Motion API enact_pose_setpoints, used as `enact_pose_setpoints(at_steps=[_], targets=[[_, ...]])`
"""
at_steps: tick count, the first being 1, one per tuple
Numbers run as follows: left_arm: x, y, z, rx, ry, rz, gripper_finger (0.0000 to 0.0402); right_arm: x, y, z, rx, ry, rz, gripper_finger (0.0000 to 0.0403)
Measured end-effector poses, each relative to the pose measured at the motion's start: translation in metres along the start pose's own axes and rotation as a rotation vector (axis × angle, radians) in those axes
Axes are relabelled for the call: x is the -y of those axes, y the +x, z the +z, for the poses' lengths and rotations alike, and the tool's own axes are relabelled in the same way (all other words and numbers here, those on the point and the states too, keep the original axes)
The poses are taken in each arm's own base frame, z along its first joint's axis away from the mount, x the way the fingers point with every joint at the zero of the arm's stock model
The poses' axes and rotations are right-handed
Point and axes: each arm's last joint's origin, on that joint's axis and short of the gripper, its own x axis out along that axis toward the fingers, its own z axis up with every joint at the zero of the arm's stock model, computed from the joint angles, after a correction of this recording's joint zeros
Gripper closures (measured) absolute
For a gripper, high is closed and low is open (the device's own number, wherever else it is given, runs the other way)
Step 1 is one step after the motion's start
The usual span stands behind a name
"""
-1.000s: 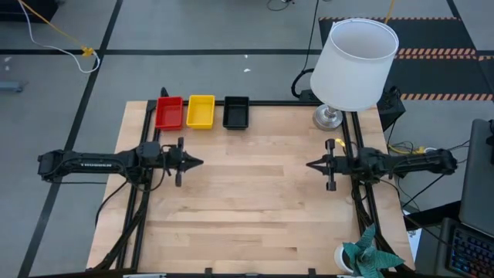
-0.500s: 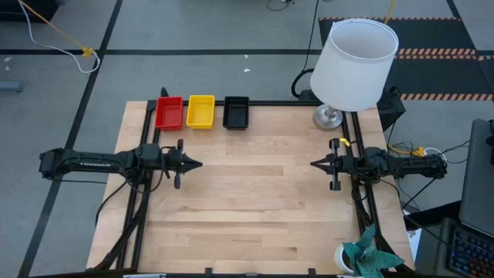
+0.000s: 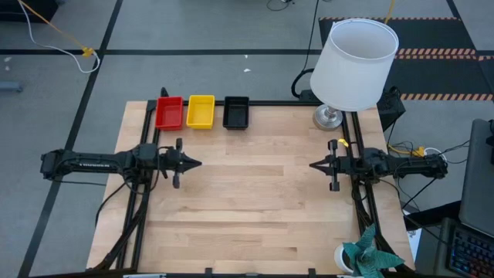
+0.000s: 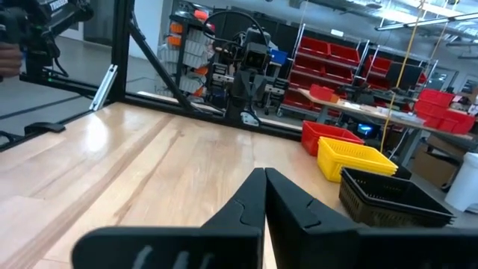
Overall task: Stack baskets by color
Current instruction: Return to Home Position
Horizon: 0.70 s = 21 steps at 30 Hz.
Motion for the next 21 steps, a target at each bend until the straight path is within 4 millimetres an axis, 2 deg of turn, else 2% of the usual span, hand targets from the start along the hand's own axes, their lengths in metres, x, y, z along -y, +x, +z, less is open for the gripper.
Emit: enact_pose_setpoints(at_steps=[10,21], targets=[[0.000,-0.002,0.001,0.008,0.048,0.002,0.0396,0.000,0.000,0.000,0.000,-0.002,-0.001,0.0403],[0.000,-0.013,0.005,0.073,0.085,0.016,0.0399,0.000,0.000,0.000,0.002,-0.002,-0.002,0.0403]])
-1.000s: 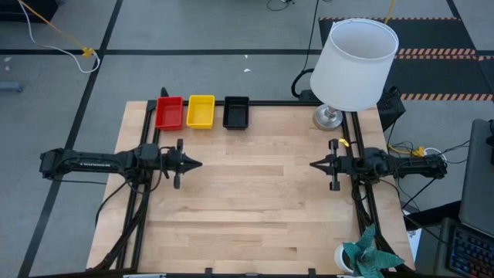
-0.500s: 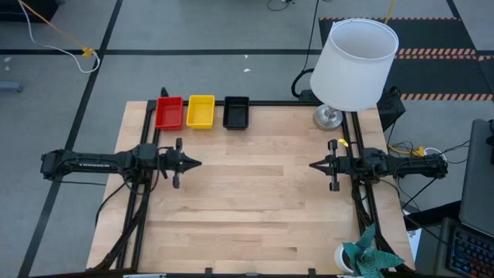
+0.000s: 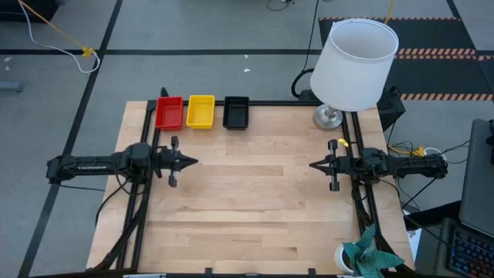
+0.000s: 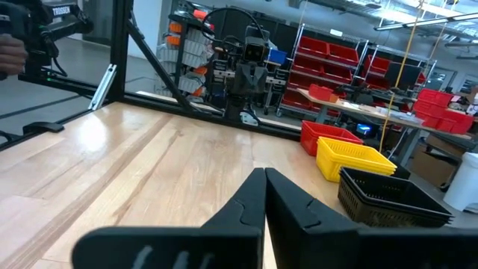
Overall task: Stack baskets by color
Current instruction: Return to Home Position
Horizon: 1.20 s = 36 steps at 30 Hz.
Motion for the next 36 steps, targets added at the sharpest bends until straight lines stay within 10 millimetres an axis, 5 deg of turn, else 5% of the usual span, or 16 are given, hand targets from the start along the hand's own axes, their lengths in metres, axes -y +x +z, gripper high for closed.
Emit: enact_pose_setpoints(at_steps=[36], targets=[[0.004,-0.014,0.001,0.137,0.030,-0.061,0.0400,0.000,0.000,0.000,0.000,0.000,-0.001,0.0403]])
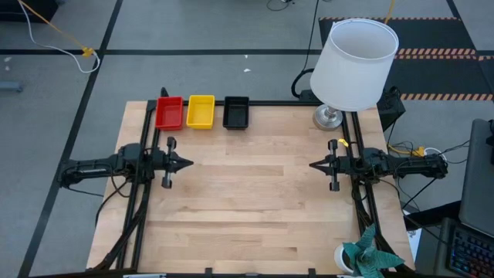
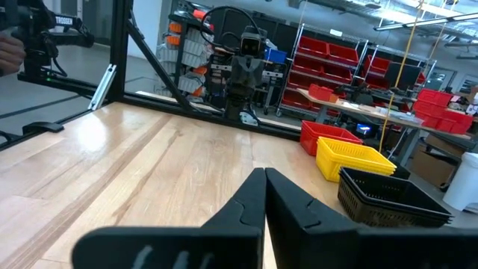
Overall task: Stack baskets by color
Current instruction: Return to Home Position
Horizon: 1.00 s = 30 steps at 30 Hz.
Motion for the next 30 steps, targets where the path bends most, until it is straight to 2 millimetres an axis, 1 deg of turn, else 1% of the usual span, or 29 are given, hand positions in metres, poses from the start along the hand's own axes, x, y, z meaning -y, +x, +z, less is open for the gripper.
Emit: enact_pose_setpoints(at_steps=[8,17,30], targets=[[0.0005,0.0006,-0.0005,-0.006,-0.001,-0.017,0.0400,0.0000,0.0000,0.0000,0.000,0.000,0.000,0.0403],[0.0039,0.0007,0.0004,0.007,0.010,-0.076,0.0400,0.0000,0.0000,0.0000,0.000,0.000,0.000,0.0403],[0.0037,0.0009,-0.0005,-0.007,0.010,-0.032,0.0401,0.0000,0.0000,0.0000,0.000,0.000,0.000,0.0403]])
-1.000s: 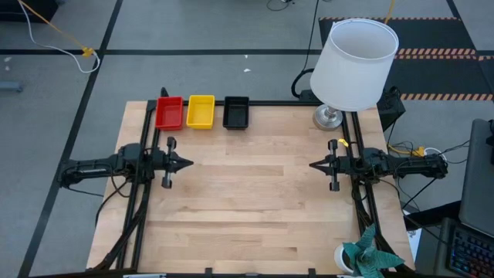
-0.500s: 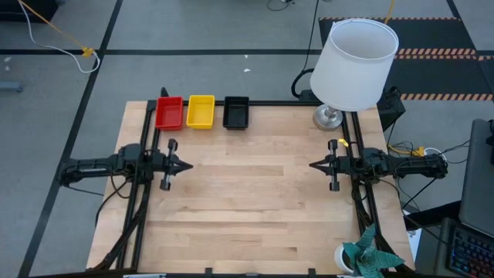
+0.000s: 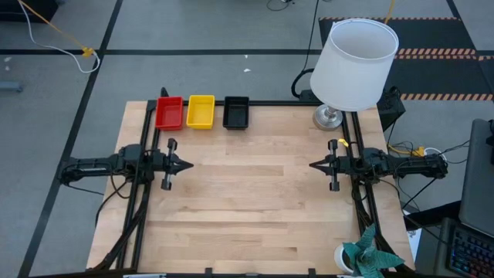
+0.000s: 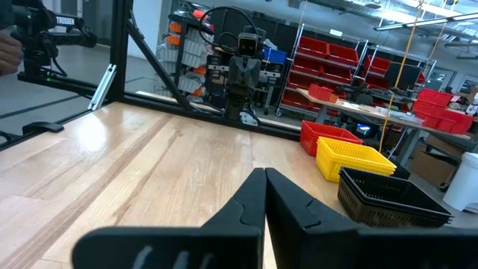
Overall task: Stack baskets by color
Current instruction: Return to Home Position
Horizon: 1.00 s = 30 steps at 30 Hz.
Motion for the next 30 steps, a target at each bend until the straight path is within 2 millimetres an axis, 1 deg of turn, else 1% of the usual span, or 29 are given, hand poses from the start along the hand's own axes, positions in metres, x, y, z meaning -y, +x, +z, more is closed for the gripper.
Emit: enact_pose_setpoints(at_steps=[4,13,18,26,30], targets=[[0.0000,0.0000,0.0000,0.000,0.010,0.000,0.0399,0.0000,0.0000,0.0000,0.000,0.000,0.000,0.0403],[0.0002,0.0000,0.0001,0.001,-0.020,-0.007,0.0371,0.0000,0.0000,0.0000,0.000,0.000,0.000,0.0403],[-0.0007,0.0000,-0.0004,-0.006,0.013,0.024,0.0375,0.0000,0.0000,0.0000,0.000,0.000,0.000,0.0403],[-0.0012,0.0000,0.0012,0.009,0.007,0.036,0.0398,0.0000,0.0000,0.0000,0.000,0.000,0.000,0.0403],[-0.0012,0.0000,0.0014,0.011,0.020,0.037,0.0394,0.0000,0.0000,0.0000,0.000,0.000,0.000,0.0403]])
